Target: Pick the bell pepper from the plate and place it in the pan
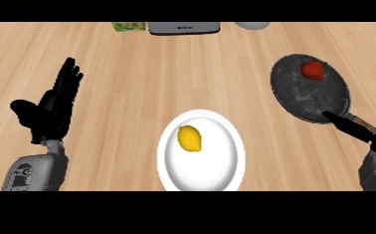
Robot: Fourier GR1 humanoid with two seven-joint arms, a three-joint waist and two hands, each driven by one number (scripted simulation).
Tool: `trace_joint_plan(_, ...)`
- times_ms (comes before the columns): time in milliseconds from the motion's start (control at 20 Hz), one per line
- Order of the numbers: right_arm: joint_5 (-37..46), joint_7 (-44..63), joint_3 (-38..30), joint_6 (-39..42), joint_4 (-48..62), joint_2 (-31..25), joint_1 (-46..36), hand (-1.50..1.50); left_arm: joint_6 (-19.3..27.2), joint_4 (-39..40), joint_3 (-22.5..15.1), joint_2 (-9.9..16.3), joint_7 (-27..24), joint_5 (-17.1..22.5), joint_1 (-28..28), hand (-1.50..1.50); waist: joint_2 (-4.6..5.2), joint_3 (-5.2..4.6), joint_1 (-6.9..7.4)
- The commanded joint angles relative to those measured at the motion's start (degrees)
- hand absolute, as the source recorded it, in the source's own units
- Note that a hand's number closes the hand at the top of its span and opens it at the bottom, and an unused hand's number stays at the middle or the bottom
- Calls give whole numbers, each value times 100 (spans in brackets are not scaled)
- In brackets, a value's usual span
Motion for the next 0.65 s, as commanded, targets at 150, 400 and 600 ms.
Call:
trace_joint_plan(150,-187,618,463,559,-2737,820,1723,-150,-72,-54,103,151,182,71,-102,0,-16,-14,-92)
trace_joint_plan(400,-211,1495,875,733,-4960,1505,3177,-150,82,-151,13,-5,92,-37,-17,0,46,-1,42)
trace_joint_plan(600,-251,1765,1825,72,-6053,1534,4419,-150,-56,77,49,86,142,36,-351,0,87,14,118)
